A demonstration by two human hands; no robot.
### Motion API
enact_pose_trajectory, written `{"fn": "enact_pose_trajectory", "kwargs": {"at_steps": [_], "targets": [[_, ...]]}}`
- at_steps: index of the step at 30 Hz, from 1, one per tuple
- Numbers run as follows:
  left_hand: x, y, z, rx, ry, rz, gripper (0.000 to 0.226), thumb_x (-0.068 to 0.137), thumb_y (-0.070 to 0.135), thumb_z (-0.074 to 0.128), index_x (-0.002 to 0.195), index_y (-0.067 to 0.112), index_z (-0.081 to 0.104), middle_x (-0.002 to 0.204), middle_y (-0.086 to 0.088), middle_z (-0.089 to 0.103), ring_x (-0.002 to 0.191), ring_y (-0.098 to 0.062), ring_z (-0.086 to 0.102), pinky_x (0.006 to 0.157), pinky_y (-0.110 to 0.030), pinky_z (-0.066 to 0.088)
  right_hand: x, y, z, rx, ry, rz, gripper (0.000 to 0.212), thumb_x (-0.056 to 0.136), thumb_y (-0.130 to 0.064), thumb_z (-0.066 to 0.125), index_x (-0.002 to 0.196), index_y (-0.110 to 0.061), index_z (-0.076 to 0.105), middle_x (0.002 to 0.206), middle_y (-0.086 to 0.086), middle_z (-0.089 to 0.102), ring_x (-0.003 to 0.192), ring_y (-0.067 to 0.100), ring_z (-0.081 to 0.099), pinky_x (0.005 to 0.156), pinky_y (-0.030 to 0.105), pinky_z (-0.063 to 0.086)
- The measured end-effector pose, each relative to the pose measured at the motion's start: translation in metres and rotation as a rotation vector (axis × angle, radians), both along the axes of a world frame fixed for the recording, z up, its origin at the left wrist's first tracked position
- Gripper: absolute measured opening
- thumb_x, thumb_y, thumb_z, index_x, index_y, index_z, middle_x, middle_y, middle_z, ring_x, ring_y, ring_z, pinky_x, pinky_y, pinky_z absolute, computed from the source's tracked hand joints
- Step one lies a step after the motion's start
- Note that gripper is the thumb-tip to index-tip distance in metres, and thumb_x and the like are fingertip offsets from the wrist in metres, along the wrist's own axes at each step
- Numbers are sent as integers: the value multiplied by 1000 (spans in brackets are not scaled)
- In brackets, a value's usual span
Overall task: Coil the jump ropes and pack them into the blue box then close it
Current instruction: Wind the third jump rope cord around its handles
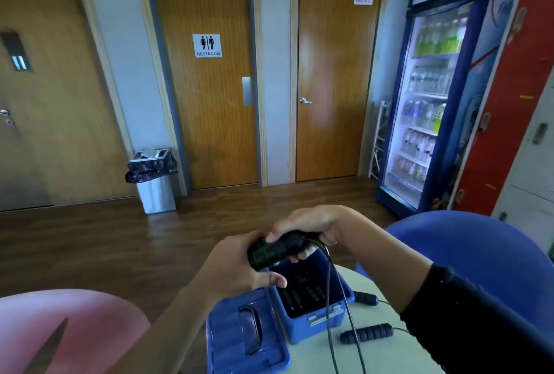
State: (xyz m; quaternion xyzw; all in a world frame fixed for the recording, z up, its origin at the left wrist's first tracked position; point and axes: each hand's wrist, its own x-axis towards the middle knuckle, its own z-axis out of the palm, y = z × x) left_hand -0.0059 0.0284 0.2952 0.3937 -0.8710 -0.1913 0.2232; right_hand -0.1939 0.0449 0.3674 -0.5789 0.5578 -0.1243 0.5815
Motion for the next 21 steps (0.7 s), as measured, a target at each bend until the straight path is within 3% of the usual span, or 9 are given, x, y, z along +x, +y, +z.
{"fn": "enact_pose_trajectory", "kwargs": {"at_steps": [4,6,8,10,12,15,18,21], "targets": [[13,-5,-1,248,318,34,75,37,73,82,93,26,66,70,10,66,64,-5,59,65,-25,48,7,4,19,-116,-55,-177,61,86,-66,49,108,-10,59,90,11,71,59,13,67,53,20,56],[16,-5,0,378,508,38,83,32,73,83,92,19,65,63,6,60,54,-9,52,56,-24,43,6,9,27,-198,-39,-192,68,87,-72,36,113,-14,59,93,9,72,57,12,63,55,22,51],[15,-3,2,501,700,-23,90,33,69,87,94,8,61,60,-5,51,47,-15,44,48,-26,38,11,18,29,-243,-98,-218,61,93,-67,27,100,-16,61,73,2,66,53,12,57,55,23,44],[11,-2,5,631,896,-117,90,36,63,90,97,5,56,63,-8,47,45,-16,42,44,-25,36,23,30,27,-262,-209,-280,59,98,-59,23,85,-15,60,58,-2,48,49,13,49,53,25,38],[4,-2,12,748,1069,-198,93,36,63,90,99,6,53,65,-5,50,46,-14,45,44,-25,37,38,40,18,-261,-319,-324,55,101,-51,24,75,-14,55,55,-3,37,49,15,42,53,27,34],[-5,-3,28,810,1278,-218,100,31,69,86,101,6,52,65,-3,54,45,-15,48,45,-25,42,54,52,1,-235,-392,-307,52,103,-44,29,67,-15,52,53,-3,38,50,18,44,55,27,38],[-9,-6,43,852,1368,-208,103,21,70,86,97,8,55,67,-4,53,48,-16,48,39,-22,43,63,51,-8,-223,-385,-268,50,102,-45,35,67,-15,53,53,-4,40,51,19,48,64,31,45],[-11,-10,51,910,1367,-246,104,18,67,89,99,11,54,62,0,52,46,-13,48,45,-24,45,68,48,-8,-224,-366,-263,50,99,-47,42,63,-15,56,50,-4,41,46,16,46,63,31,48]]}}
